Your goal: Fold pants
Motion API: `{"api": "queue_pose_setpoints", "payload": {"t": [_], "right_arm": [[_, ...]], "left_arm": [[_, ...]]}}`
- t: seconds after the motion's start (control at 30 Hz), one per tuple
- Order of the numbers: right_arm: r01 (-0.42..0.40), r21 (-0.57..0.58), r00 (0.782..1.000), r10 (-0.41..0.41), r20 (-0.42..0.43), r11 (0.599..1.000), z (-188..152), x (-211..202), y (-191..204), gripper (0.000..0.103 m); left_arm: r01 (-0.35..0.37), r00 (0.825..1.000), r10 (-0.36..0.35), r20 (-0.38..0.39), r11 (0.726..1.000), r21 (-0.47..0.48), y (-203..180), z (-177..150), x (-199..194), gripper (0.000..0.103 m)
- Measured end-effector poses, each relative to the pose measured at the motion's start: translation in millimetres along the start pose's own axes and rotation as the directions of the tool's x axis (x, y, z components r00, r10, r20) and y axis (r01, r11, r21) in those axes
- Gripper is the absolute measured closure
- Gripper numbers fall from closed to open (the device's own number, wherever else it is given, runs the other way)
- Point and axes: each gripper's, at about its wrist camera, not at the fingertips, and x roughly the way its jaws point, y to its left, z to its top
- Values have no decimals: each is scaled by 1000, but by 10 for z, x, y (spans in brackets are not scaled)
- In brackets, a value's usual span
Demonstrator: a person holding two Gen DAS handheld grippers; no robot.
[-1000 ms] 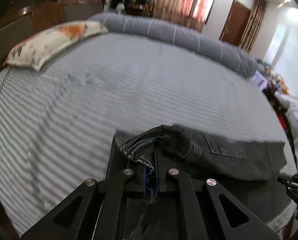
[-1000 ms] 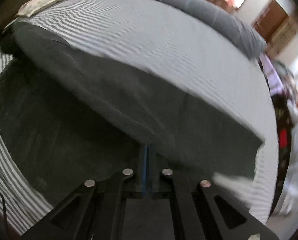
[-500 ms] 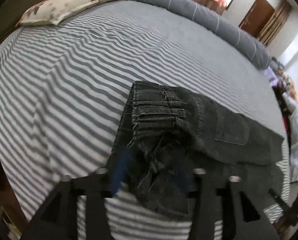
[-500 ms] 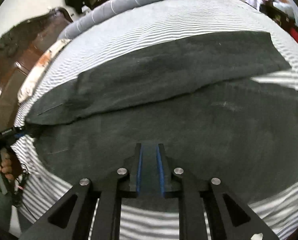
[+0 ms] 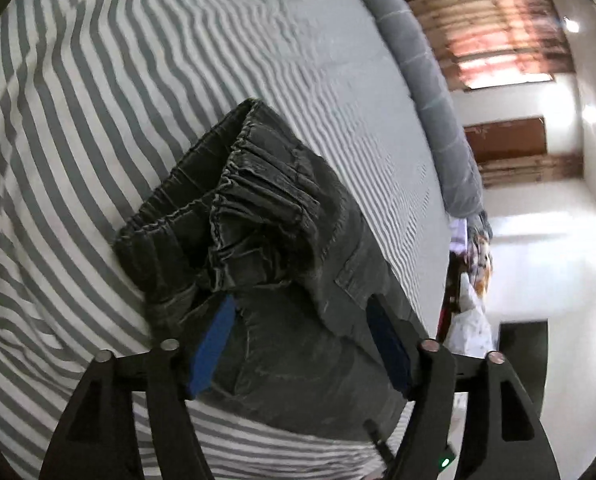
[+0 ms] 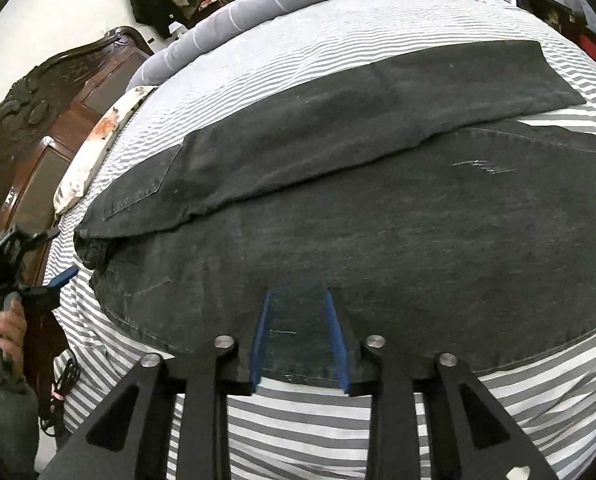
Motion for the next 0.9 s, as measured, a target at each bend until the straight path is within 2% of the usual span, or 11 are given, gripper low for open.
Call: {"api": "queue_pose_setpoints", "payload": {"t": [0.07,0.17,0.3,0.37,0.43,0.5,0.57,0.63,0.7,0.8,0.9], "right_arm": [[2,4,1000,-2,1,1000,31,36,-28,70],[4,21,1000,-4,4,1000,76,70,-92,70],[5,42,1000,-5,2,999,145,138,-184,70],[3,56,1000,-3,1,998,177,163,-236,69],[1,77,1000,-1,0,997,240,189,-320,68],[-6,137,999,1,32,991,334,166,-477,65],[-31,212,998,18,66,977,426,140,-648,64],[-80,289,994,54,98,954,517,142,-823,64],[-115,367,989,72,127,923,614,172,-1005,64],[-113,417,987,52,155,902,746,230,-1165,64],[-120,483,981,30,191,867,876,299,-1371,64]], "left_arm": [[18,1000,-19,-11,997,-74,45,35,96,30],[26,999,-33,-29,978,-206,135,94,279,30],[-12,999,2,-37,967,-254,153,149,450,30],[-27,999,19,-31,965,-259,142,195,509,32],[-41,999,37,-20,966,-254,108,230,531,38],[-48,999,46,-18,968,-248,76,276,506,42],[-46,999,48,3,969,-242,41,313,456,50],[-56,998,61,19,978,-200,-40,333,419,63],[-69,997,75,33,985,-157,-119,344,412,71],[-76,996,82,42,989,-126,-191,356,436,72],[-82,995,89,47,987,-135,-196,397,509,72]]}}
